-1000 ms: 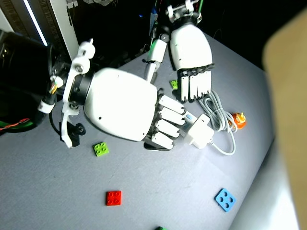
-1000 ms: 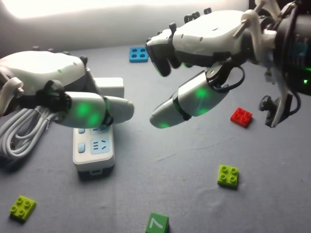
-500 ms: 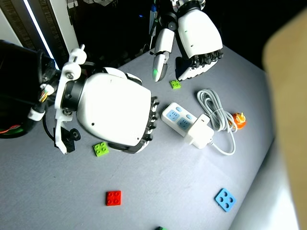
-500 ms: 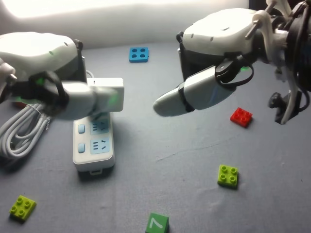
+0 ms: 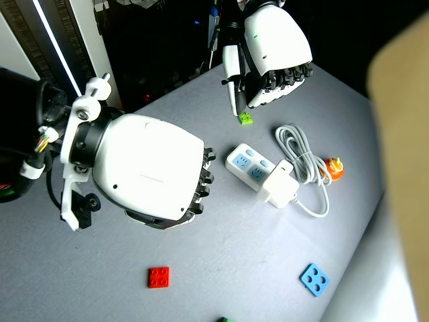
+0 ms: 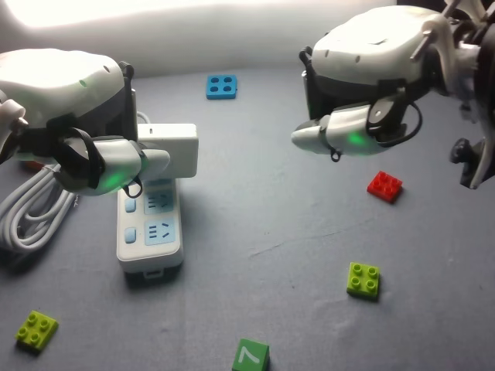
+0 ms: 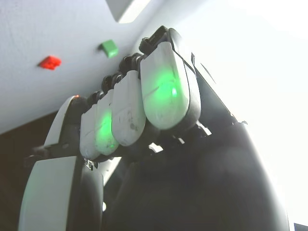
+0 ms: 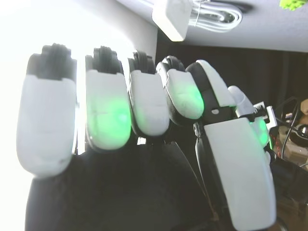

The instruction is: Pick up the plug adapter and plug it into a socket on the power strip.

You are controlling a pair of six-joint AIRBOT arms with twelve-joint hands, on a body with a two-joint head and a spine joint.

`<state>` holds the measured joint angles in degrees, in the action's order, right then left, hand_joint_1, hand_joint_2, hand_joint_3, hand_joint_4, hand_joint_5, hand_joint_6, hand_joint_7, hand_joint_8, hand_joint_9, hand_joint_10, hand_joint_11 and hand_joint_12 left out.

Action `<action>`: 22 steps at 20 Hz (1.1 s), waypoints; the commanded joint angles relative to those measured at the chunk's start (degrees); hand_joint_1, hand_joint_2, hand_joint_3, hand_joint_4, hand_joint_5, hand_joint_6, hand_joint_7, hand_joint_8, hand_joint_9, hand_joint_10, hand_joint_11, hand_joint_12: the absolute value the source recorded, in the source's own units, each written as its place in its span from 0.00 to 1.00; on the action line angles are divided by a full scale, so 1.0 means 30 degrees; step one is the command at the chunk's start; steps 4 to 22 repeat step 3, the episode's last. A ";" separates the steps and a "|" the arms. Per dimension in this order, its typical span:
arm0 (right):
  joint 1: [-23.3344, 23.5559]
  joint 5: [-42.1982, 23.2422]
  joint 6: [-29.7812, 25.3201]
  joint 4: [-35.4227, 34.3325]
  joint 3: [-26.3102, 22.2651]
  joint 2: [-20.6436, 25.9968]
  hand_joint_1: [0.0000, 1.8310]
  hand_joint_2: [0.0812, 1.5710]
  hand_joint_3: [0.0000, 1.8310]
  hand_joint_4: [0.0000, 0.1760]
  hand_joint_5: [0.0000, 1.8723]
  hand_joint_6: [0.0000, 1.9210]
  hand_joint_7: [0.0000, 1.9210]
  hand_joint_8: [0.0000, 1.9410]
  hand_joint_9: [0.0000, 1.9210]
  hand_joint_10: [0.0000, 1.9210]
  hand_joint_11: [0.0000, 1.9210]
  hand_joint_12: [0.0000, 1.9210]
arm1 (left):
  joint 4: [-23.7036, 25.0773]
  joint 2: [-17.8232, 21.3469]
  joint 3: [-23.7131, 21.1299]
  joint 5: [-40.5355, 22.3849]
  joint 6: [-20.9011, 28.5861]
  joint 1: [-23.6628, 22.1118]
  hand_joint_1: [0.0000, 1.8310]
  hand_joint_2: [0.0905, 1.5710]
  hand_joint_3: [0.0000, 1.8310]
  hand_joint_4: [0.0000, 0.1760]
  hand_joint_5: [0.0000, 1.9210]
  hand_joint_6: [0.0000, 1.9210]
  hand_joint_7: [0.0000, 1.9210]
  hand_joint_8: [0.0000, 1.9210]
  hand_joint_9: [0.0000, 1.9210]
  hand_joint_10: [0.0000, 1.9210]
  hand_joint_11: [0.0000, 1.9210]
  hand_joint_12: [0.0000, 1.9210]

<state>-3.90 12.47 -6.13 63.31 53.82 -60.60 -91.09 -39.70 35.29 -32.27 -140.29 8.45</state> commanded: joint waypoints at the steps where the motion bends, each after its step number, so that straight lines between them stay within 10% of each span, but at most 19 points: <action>1: 0.0017 -0.1013 0.0038 0.0335 -0.0139 0.0222 0.56 0.89 0.00 0.40 0.75 1.00 0.81 1.00 0.85 1.00 0.87 1.00 | 0.0909 0.0215 0.0063 -0.0331 -0.0105 -0.0182 0.73 0.87 0.00 1.00 0.80 1.00 0.83 1.00 0.86 1.00 0.88 1.00; 22: -0.0046 -0.1563 0.0122 0.0331 -0.0315 0.0627 0.58 0.88 0.00 0.38 0.75 1.00 0.81 1.00 0.84 1.00 0.86 1.00 | 0.0909 0.0215 0.0031 -0.0329 -0.0105 -0.0131 0.68 0.87 0.00 1.00 0.77 1.00 0.80 1.00 0.82 1.00 0.82 1.00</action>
